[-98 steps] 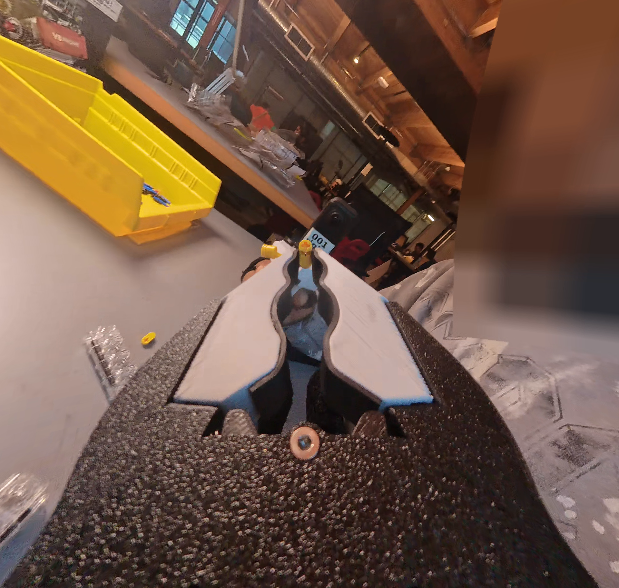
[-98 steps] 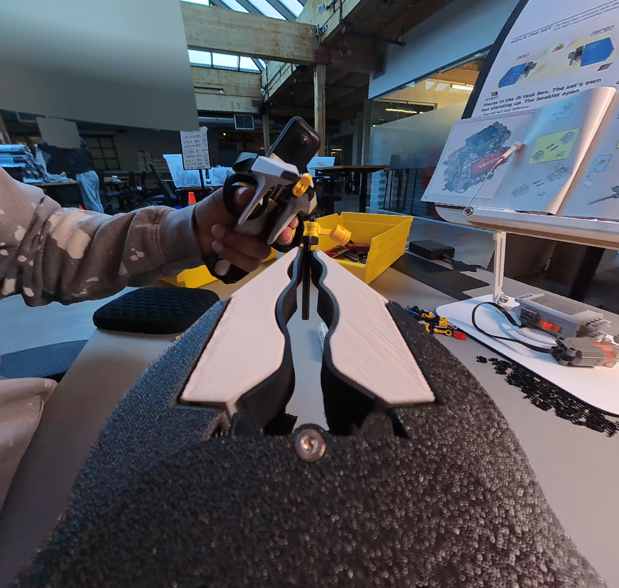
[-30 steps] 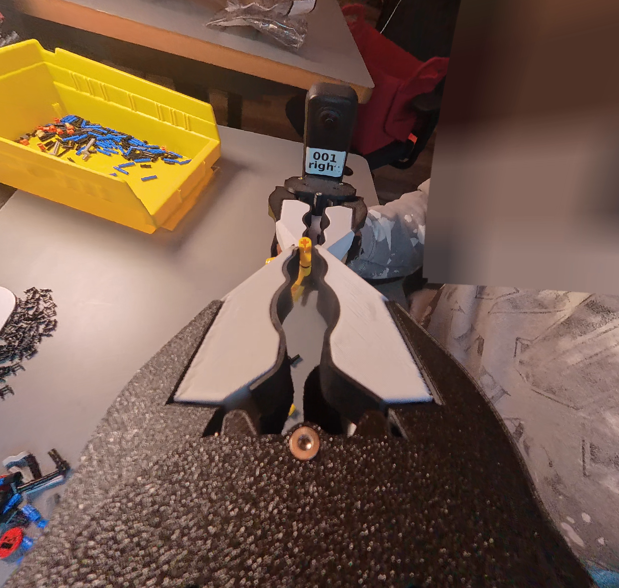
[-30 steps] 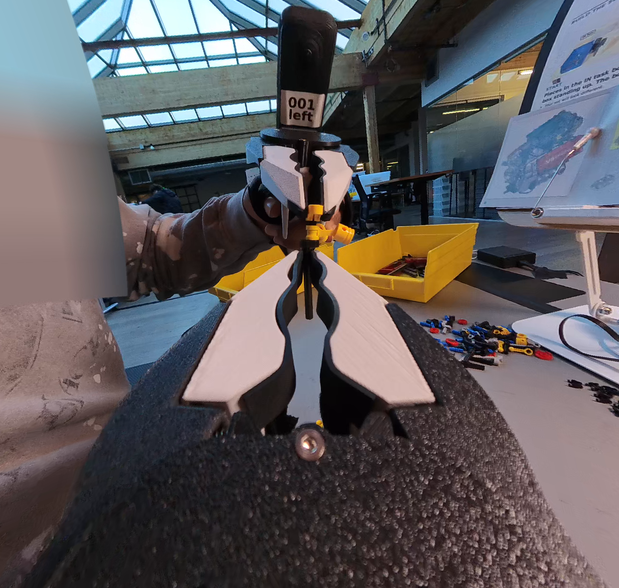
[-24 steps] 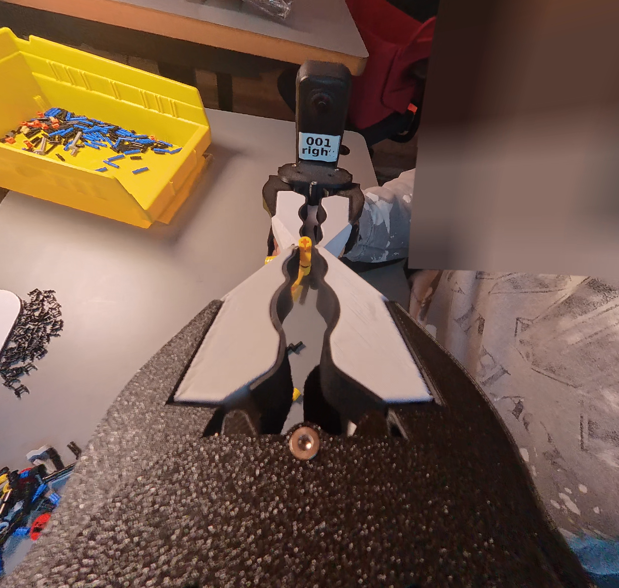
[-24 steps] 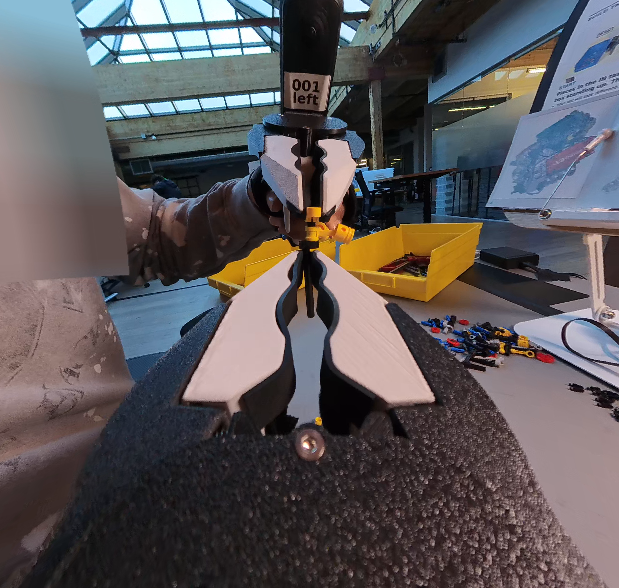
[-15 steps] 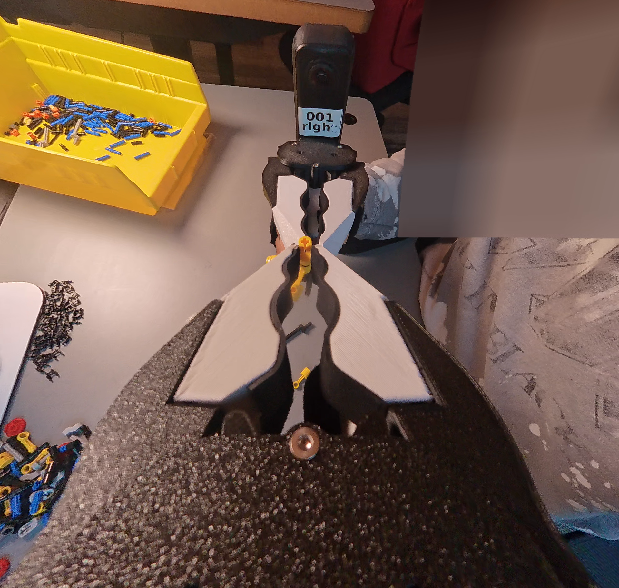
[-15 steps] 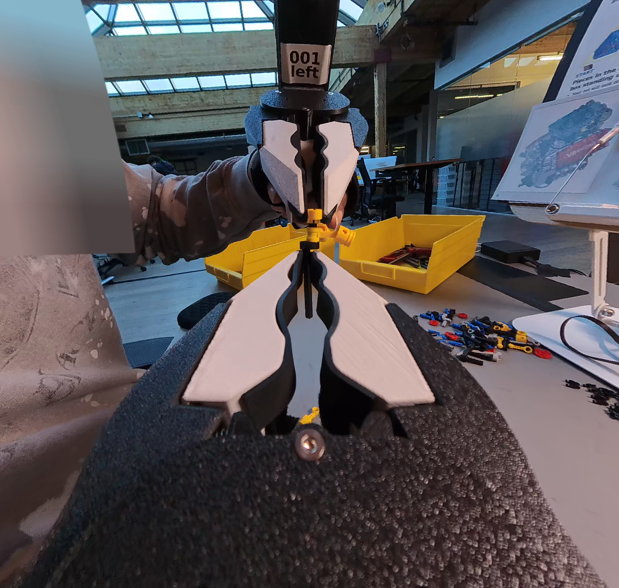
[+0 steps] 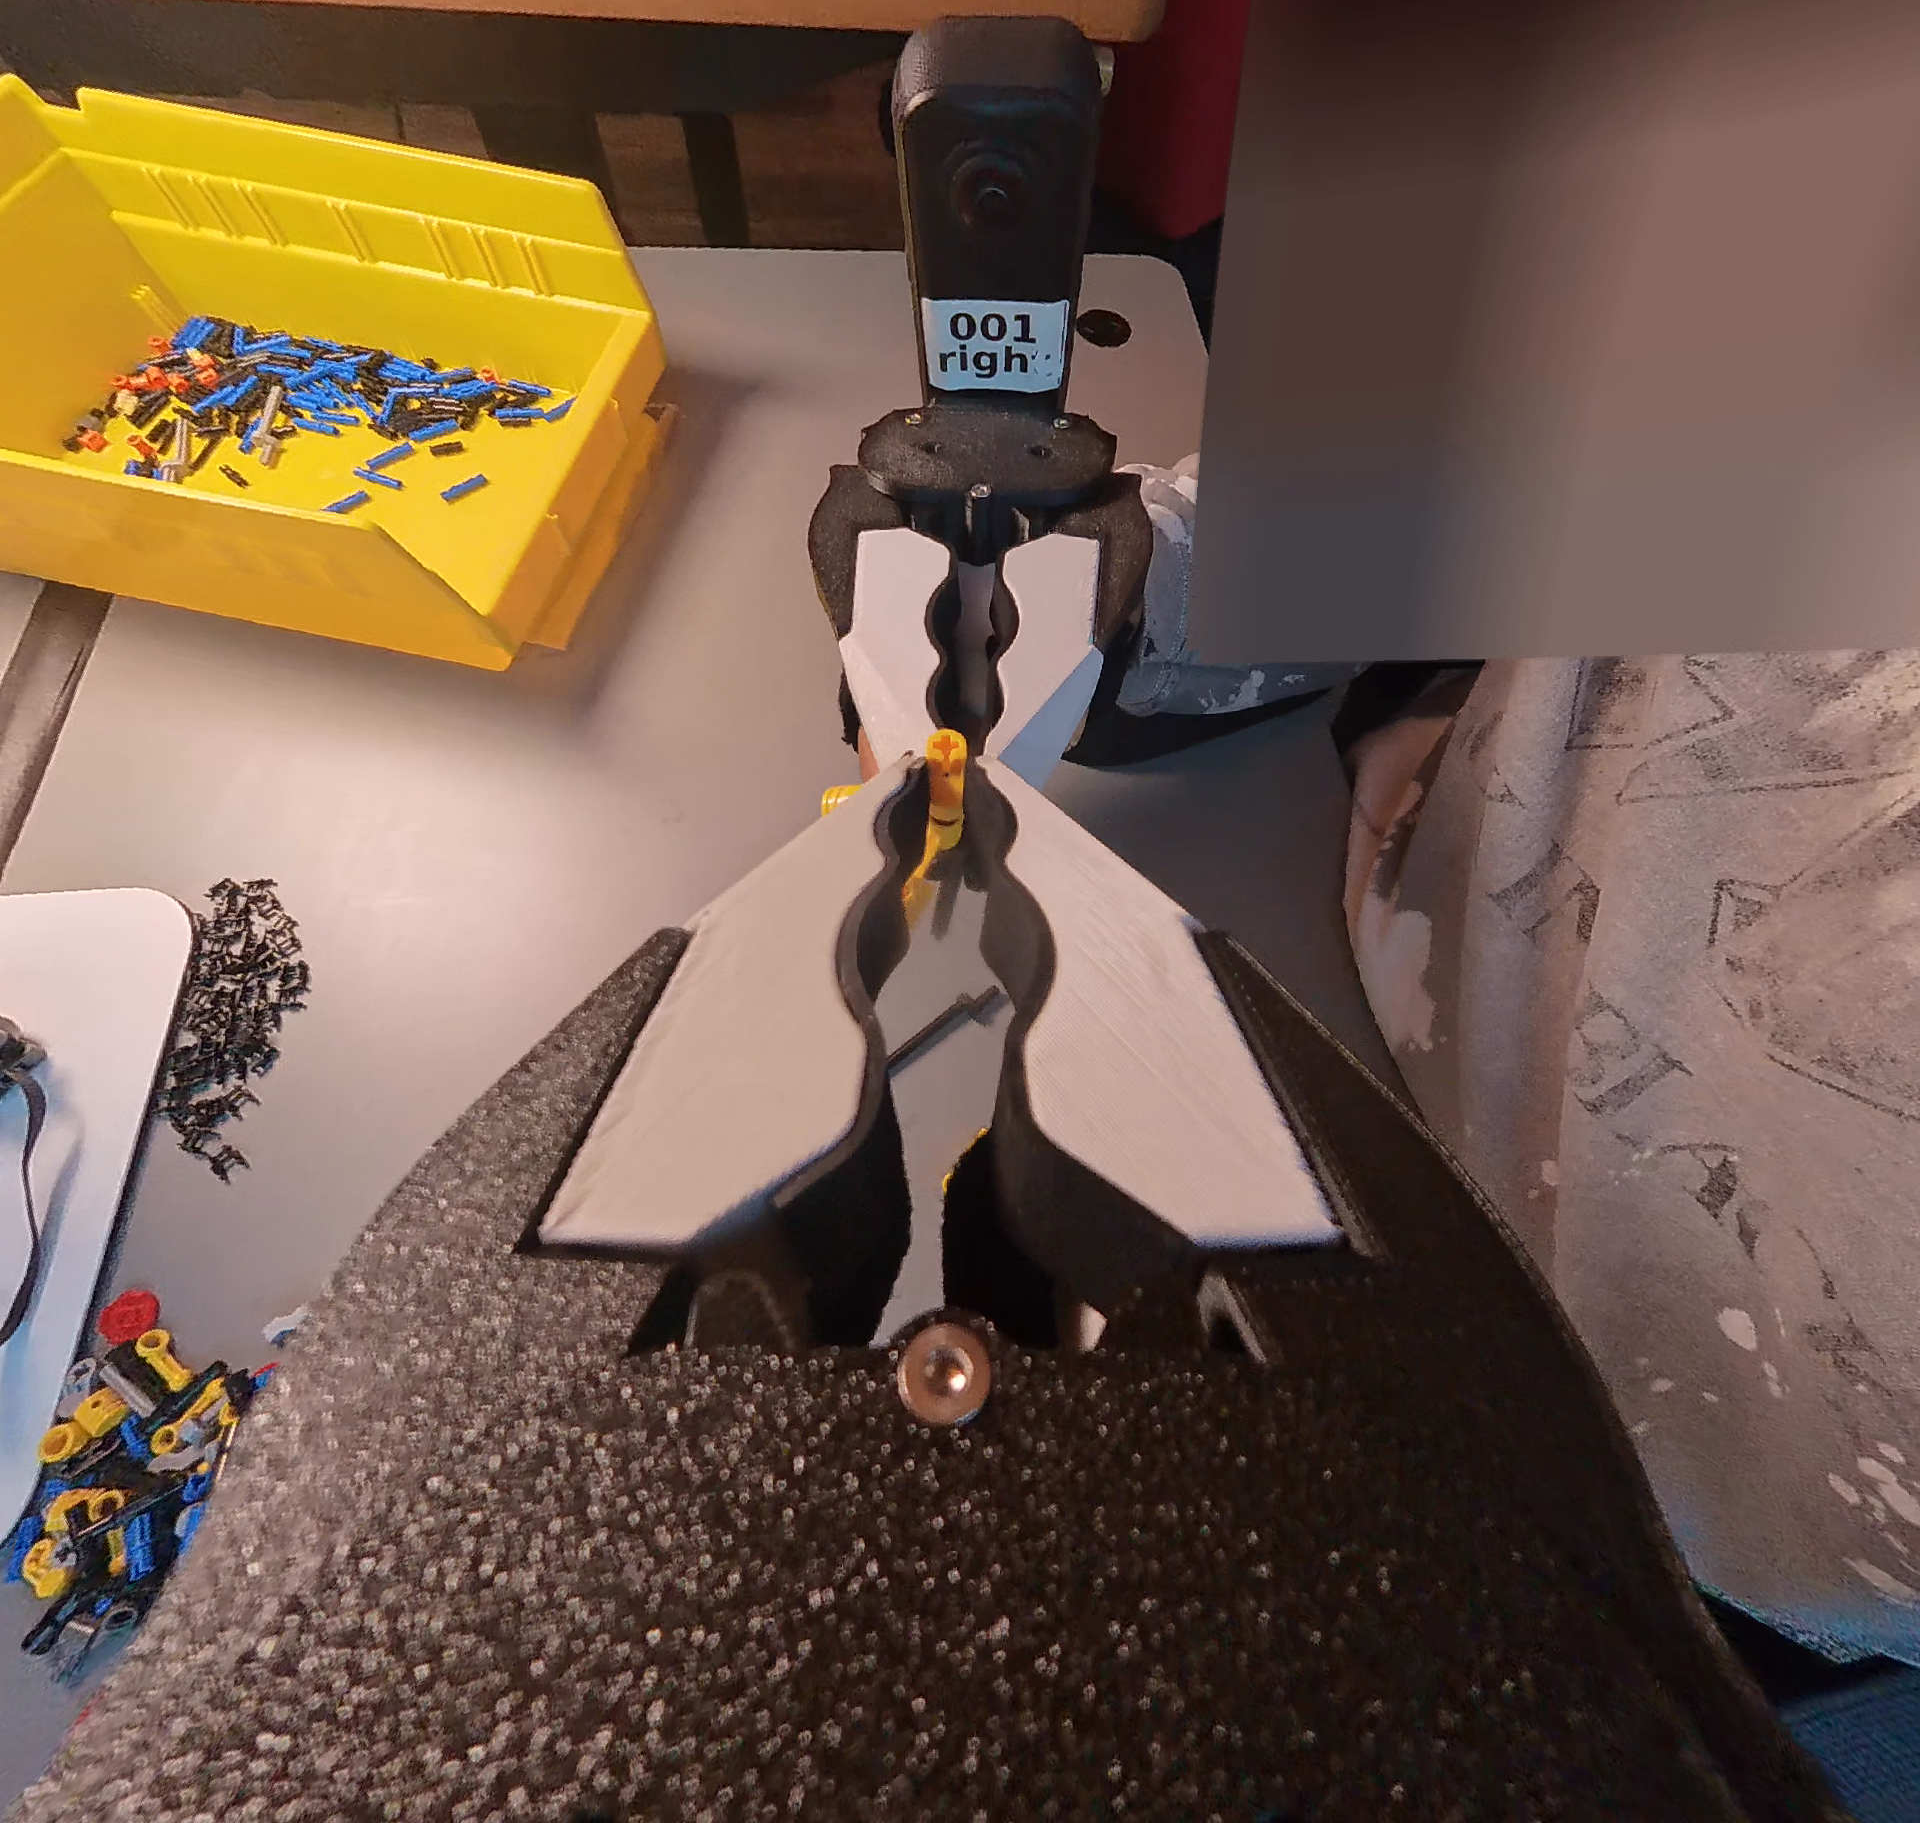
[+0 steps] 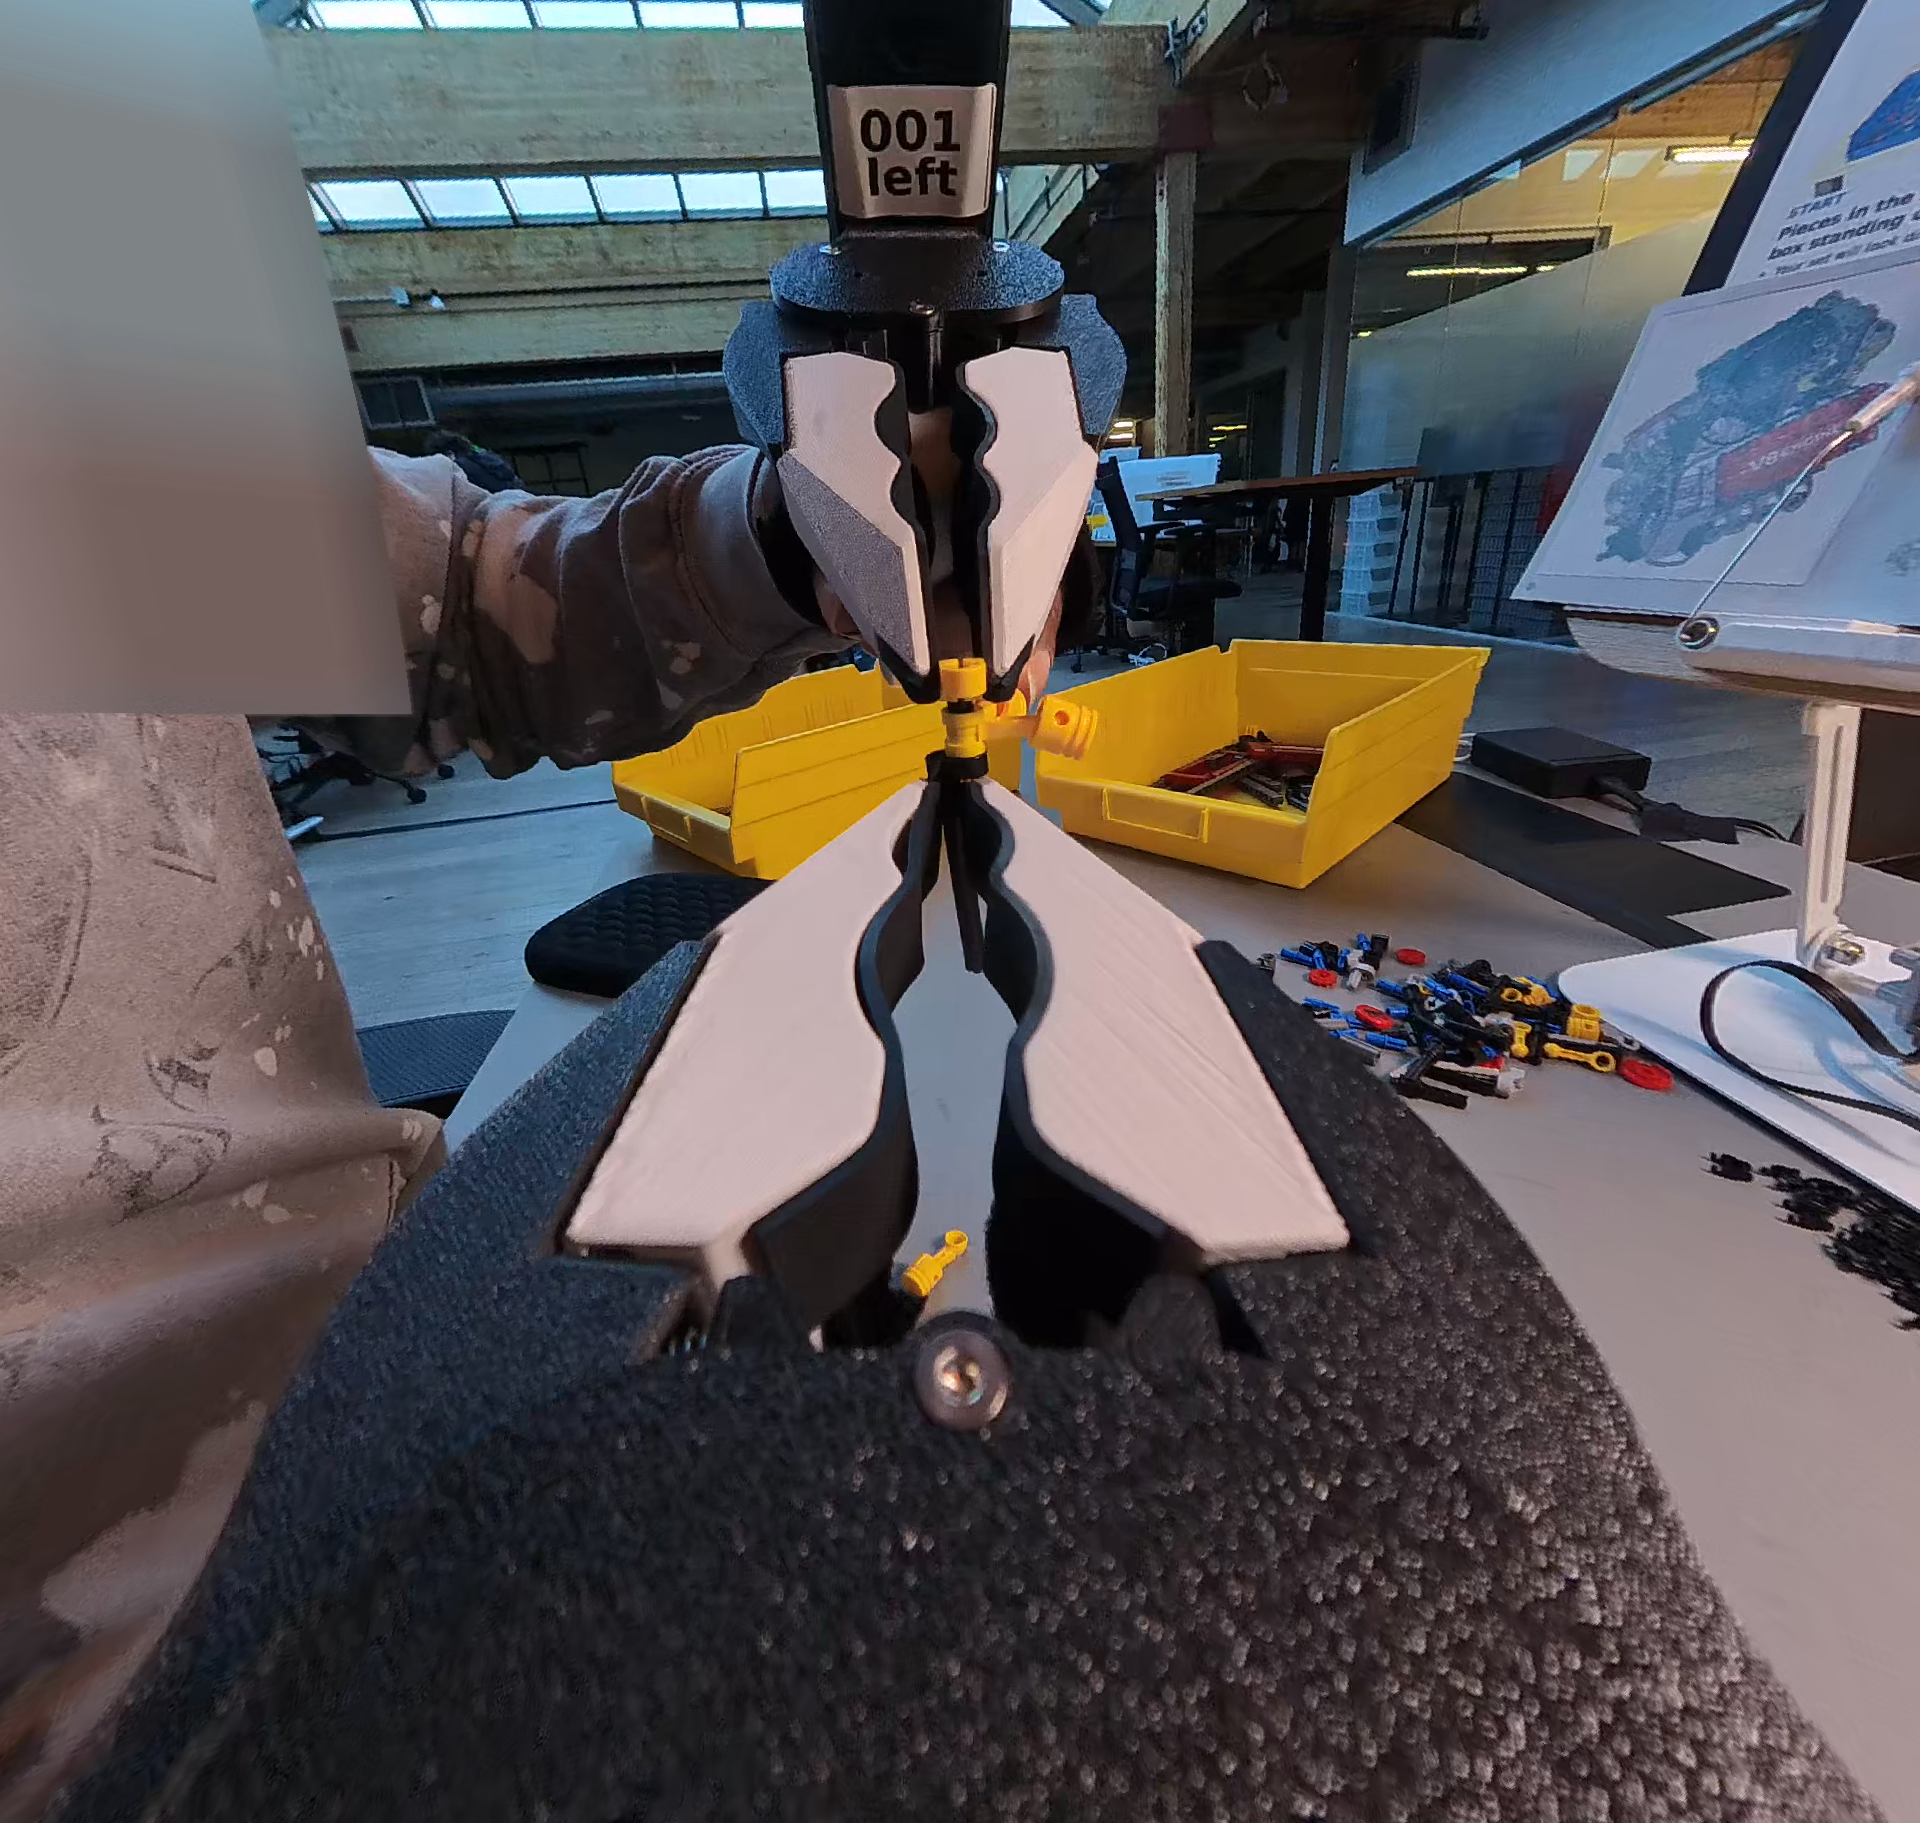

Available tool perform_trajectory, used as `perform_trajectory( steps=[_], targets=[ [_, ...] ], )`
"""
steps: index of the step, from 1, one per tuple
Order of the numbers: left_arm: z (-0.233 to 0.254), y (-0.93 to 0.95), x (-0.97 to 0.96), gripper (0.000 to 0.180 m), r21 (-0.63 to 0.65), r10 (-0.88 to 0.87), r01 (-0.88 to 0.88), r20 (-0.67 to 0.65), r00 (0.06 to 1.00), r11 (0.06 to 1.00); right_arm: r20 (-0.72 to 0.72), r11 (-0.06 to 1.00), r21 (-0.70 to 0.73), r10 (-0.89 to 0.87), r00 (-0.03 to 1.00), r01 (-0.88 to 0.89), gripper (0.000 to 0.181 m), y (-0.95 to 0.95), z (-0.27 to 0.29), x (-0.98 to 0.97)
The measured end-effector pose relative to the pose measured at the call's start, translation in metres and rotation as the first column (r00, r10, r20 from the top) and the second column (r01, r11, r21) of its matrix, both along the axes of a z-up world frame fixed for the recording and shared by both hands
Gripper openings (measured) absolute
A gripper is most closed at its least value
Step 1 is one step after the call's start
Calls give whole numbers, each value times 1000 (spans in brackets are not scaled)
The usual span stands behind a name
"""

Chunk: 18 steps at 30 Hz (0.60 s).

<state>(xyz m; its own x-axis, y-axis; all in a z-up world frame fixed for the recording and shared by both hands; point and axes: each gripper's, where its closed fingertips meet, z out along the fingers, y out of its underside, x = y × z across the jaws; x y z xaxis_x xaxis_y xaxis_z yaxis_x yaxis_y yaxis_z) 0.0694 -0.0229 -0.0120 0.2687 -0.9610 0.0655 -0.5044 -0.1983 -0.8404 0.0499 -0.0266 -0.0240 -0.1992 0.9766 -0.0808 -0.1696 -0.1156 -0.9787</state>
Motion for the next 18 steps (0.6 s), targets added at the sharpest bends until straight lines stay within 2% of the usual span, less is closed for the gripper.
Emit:
perform_trajectory(
  steps=[4, 9, 16, 18],
  targets=[
    [-3, 1, -5, 5, 41, 4, -3, -31, 1000, 999, 10, 1000, 6, 2, 1000, -2, 0, 0, -2, -1],
    [-5, -3, -6, 5, 30, 2, -2, -3, 1000, 1000, 20, 1000, 23, 7, 1000, -8, 0, -4, -5, -3],
    [1, -4, -1, 5, -48, 19, -9, 204, 979, 999, -9, 1000, 7, 17, 1000, -17, 1, -4, 0, -1],
    [1, -5, 2, 6, -33, 20, -13, 230, 973, 999, -14, 1000, -2, 20, 1000, -20, 1, -4, 1, -1]
  ],
)
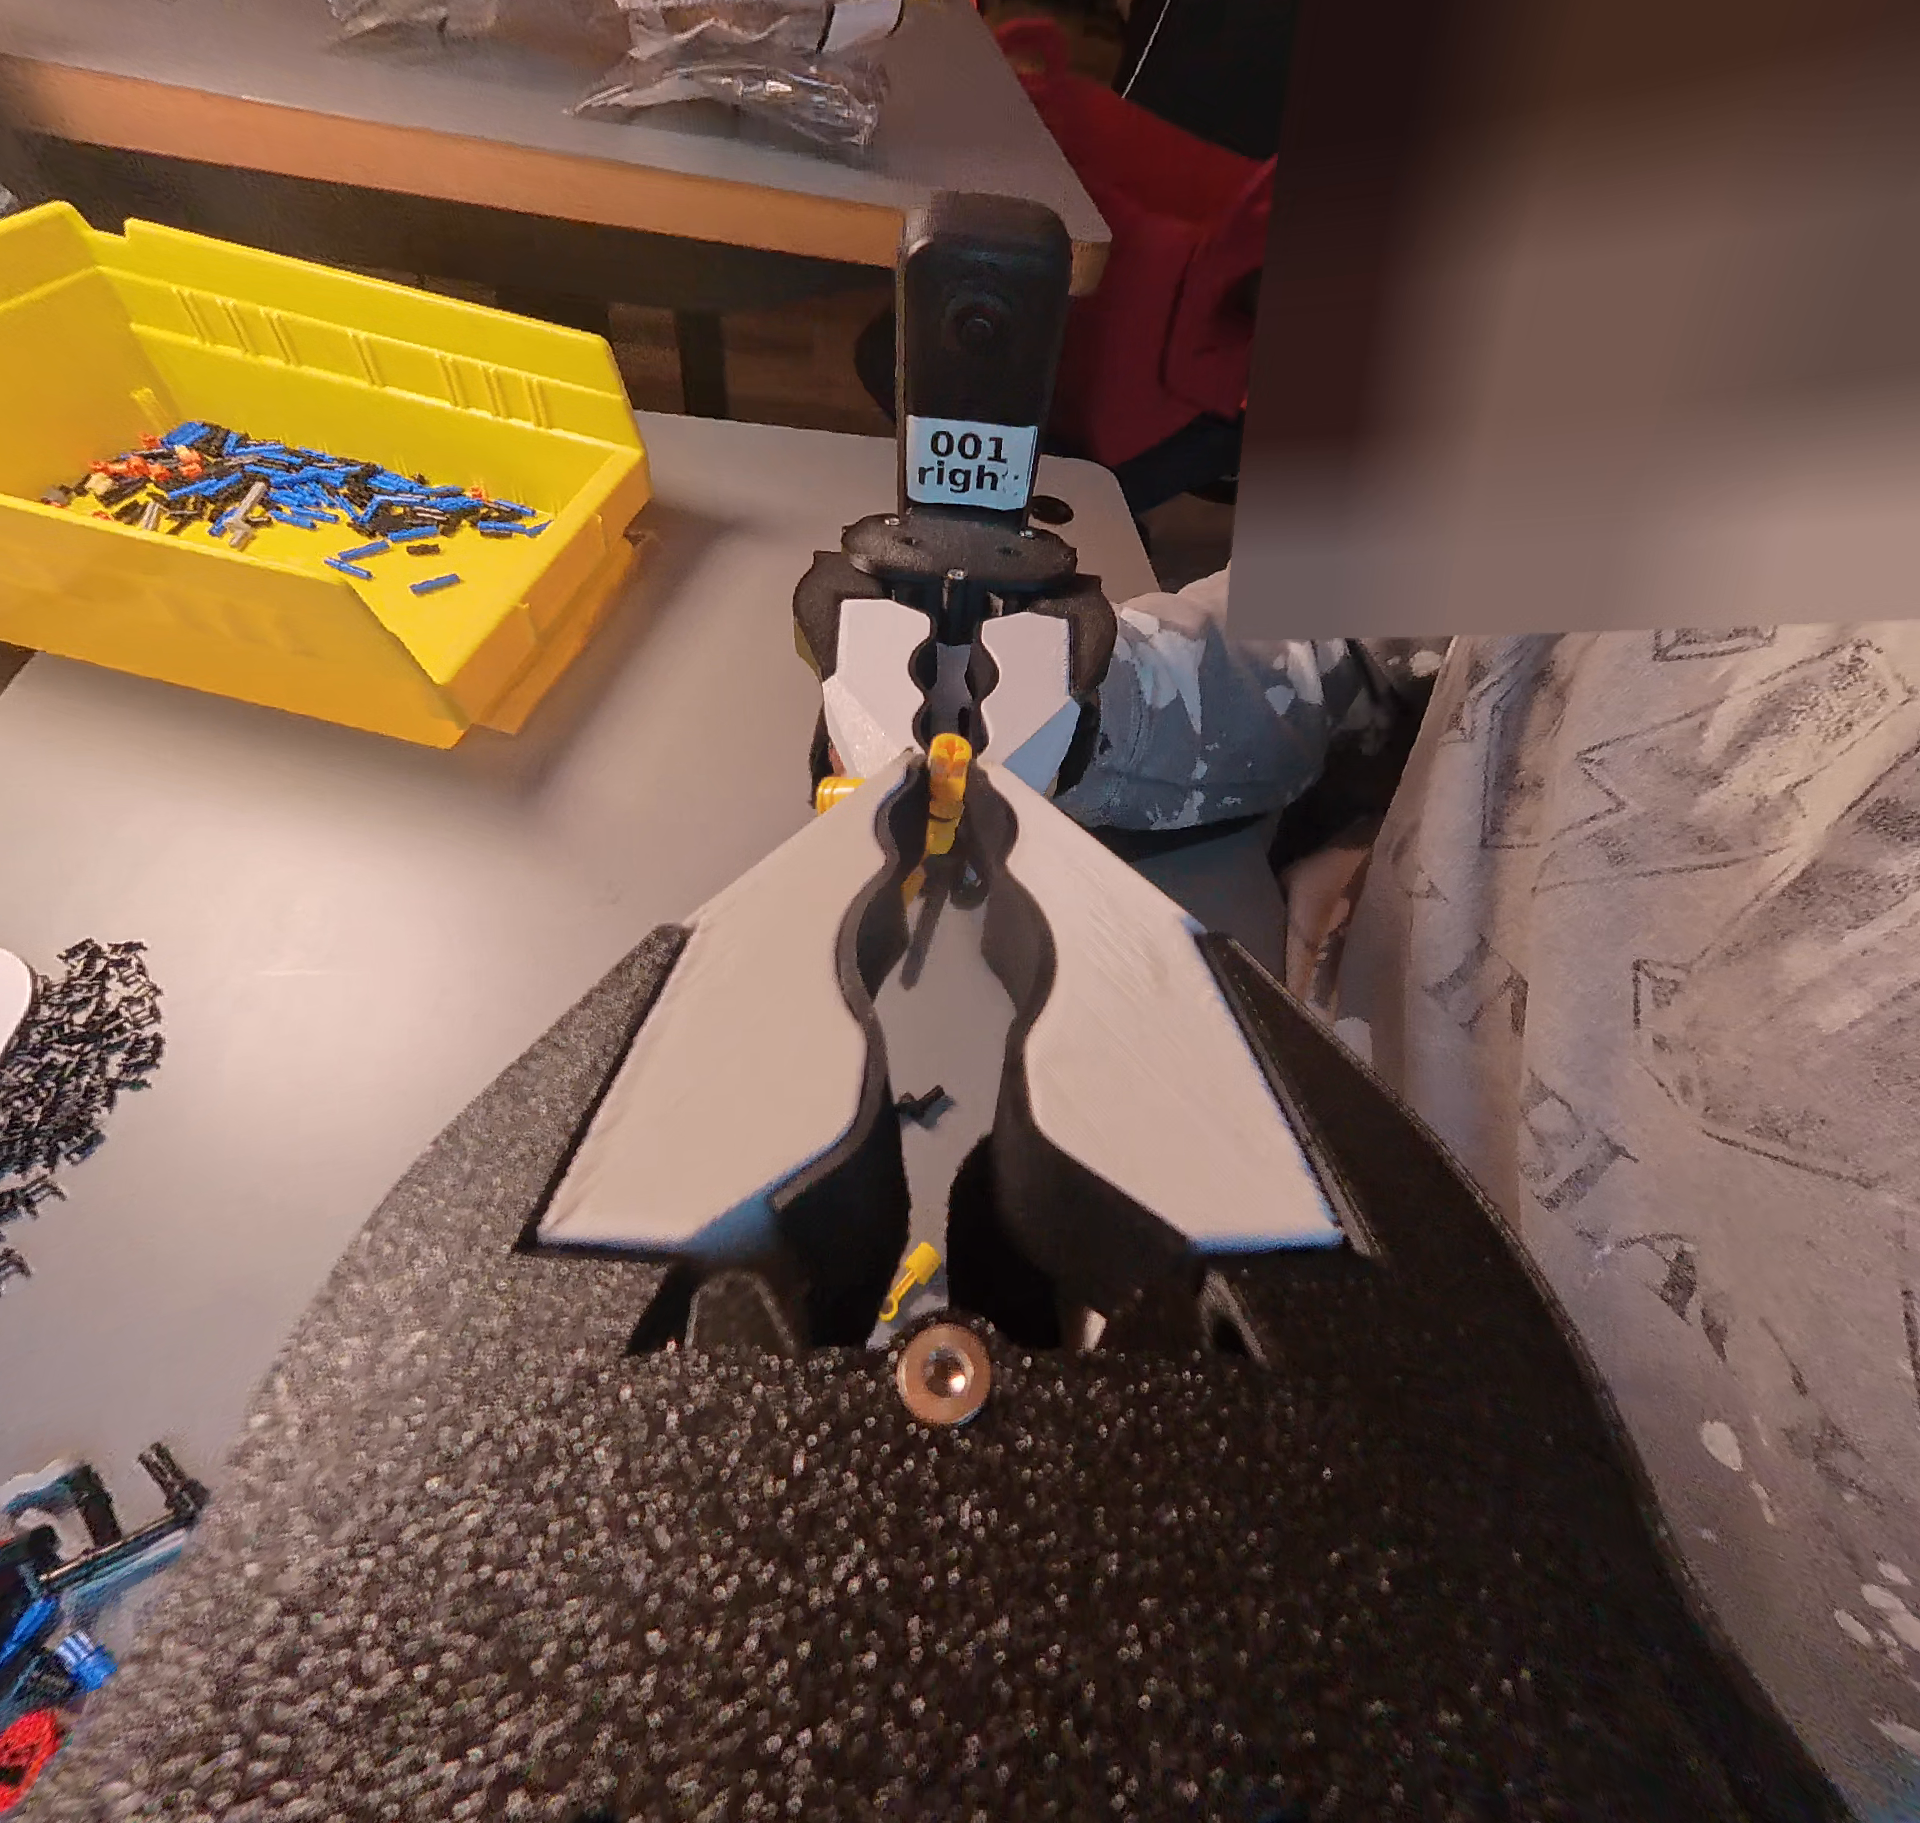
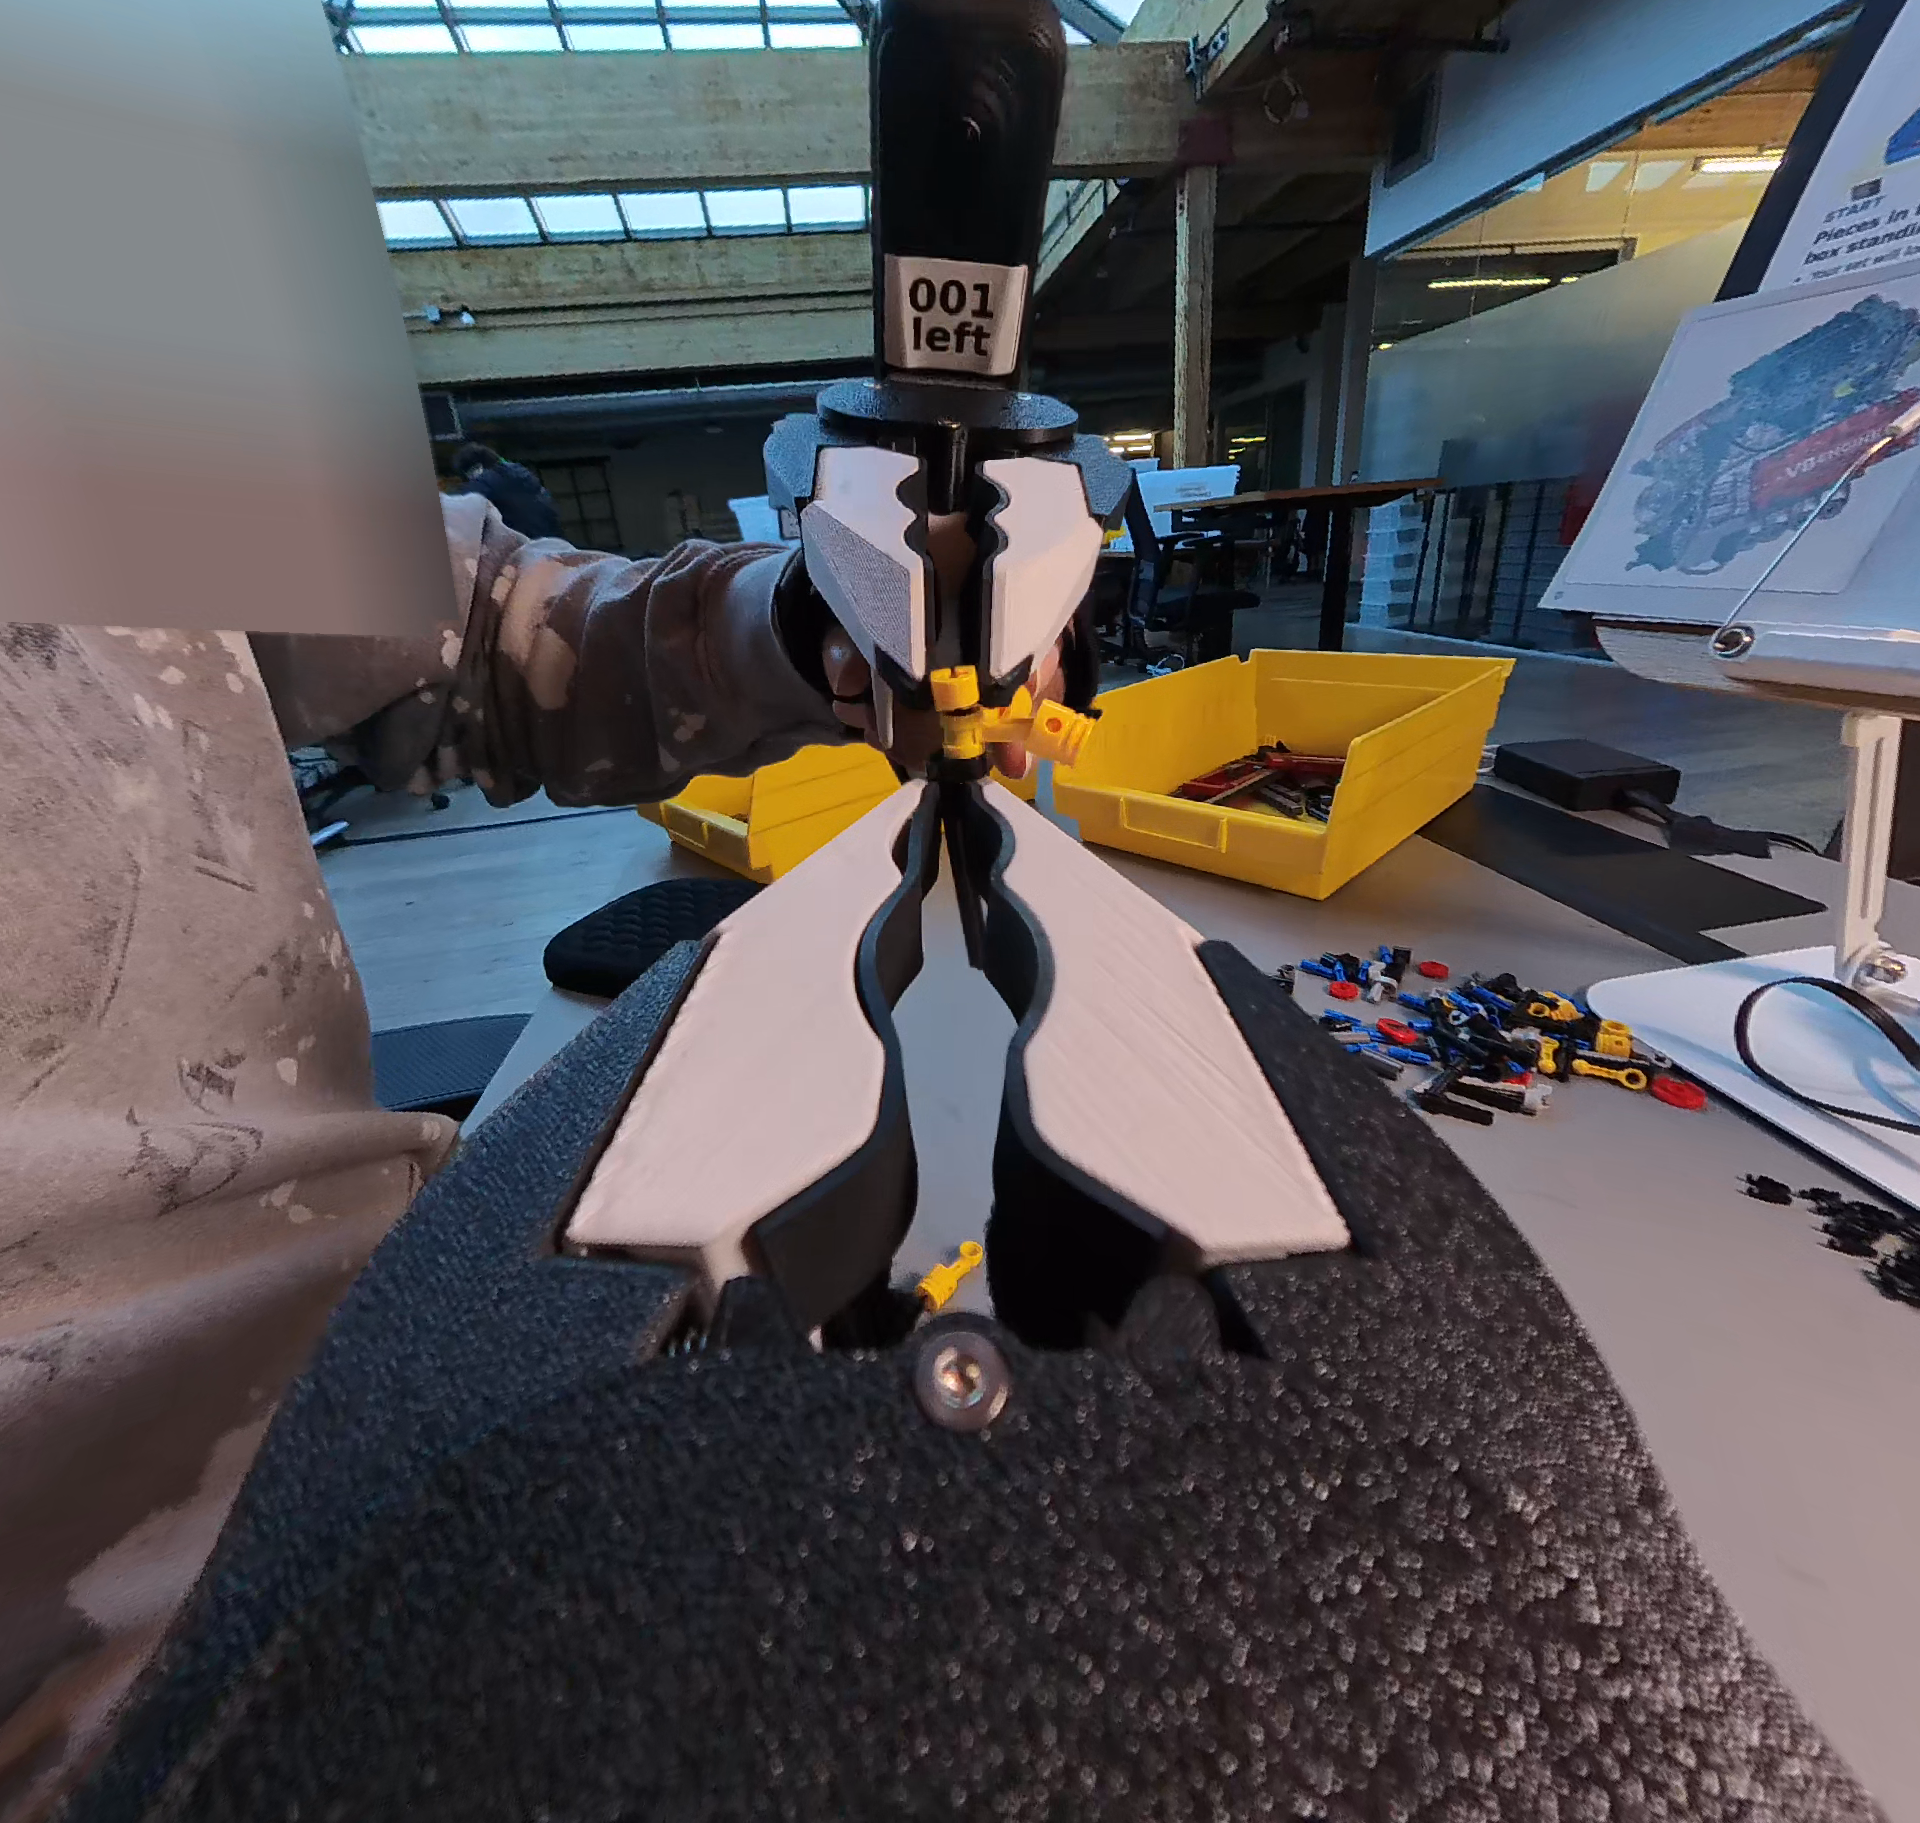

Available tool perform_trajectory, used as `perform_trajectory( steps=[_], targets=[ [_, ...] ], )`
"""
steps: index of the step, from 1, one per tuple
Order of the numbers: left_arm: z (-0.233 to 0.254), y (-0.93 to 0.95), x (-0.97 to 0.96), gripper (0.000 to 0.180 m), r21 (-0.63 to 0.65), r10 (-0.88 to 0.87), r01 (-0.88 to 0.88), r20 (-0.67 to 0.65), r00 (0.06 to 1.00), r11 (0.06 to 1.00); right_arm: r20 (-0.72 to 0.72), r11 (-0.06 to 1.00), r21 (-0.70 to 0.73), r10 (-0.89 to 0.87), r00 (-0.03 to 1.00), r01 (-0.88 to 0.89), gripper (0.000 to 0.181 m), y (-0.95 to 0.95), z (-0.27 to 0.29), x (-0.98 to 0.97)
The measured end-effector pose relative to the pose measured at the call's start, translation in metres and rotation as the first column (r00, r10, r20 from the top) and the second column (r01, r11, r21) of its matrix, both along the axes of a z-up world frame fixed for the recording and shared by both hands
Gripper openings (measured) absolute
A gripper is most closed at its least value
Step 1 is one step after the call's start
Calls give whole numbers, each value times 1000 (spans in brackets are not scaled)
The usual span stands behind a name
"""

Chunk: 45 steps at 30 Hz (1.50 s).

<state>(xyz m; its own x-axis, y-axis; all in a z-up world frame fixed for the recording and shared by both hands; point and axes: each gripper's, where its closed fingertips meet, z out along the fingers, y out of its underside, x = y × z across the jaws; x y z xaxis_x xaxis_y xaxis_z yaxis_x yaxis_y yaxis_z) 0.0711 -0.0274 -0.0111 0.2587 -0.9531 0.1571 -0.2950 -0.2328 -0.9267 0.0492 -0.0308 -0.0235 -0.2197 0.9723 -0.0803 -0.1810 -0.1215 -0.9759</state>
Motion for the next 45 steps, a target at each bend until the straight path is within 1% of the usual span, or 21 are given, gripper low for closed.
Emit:
perform_trajectory(
  steps=[3, 10, 13, 21, 26, 28, 32, 36, 39, 43, 45],
  targets=[
    [1, 2, -1, 5, 25, 5, -5, -1, 1000, 1000, 0, 1000, 4, -4, 1000, 4, 1, 1, 1, 1],
    [2, 7, -4, 6, 21, 40, -40, -8, 999, 999, 33, 1000, -20, 0, 999, 0, 2, 4, -1, -2],
    [-1, 6, -2, 16, 4, 31, -31, -8, 1000, 1000, 26, 999, -33, -3, 1000, 4, 1, 6, -1, -1],
    [2, 9, -9, 15, -8, 69, -69, 3, 998, 998, 34, 999, -40, -5, 999, 6, 2, 7, -3, -3],
    [3, 11, -17, 15, -40, 103, -102, 16, 995, 994, 78, 999, -45, -14, 997, 18, 2, 9, -10, -6],
    [3, 13, -23, 15, -48, 132, -131, 23, 991, 990, 101, 999, -27, -39, 994, 42, 3, 12, -14, -7],
    [-6, 14, -39, 16, -88, 219, -215, 42, 975, 973, 167, 992, 71, -111, 980, 100, 3, 16, -25, -12],
    [-27, 5, -46, 16, -33, 264, -265, -8, 964, 964, 227, 944, 286, -232, 946, 163, 3, 14, -43, -21],
    [-43, -2, -48, 15, 53, 283, -279, -99, 954, 959, 233, 886, 430, -295, 927, 174, 3, 8, -53, -29],
    [-59, -12, -49, 14, 199, 283, -239, -233, 930, 950, 216, 833, 528, -320, 923, 165, 4, -2, -58, -35],
    [-63, -13, -52, 11, 259, 300, -230, -280, 912, 938, 222, 817, 556, -324, 919, 154, 3, -5, -62, -37]
  ],
)
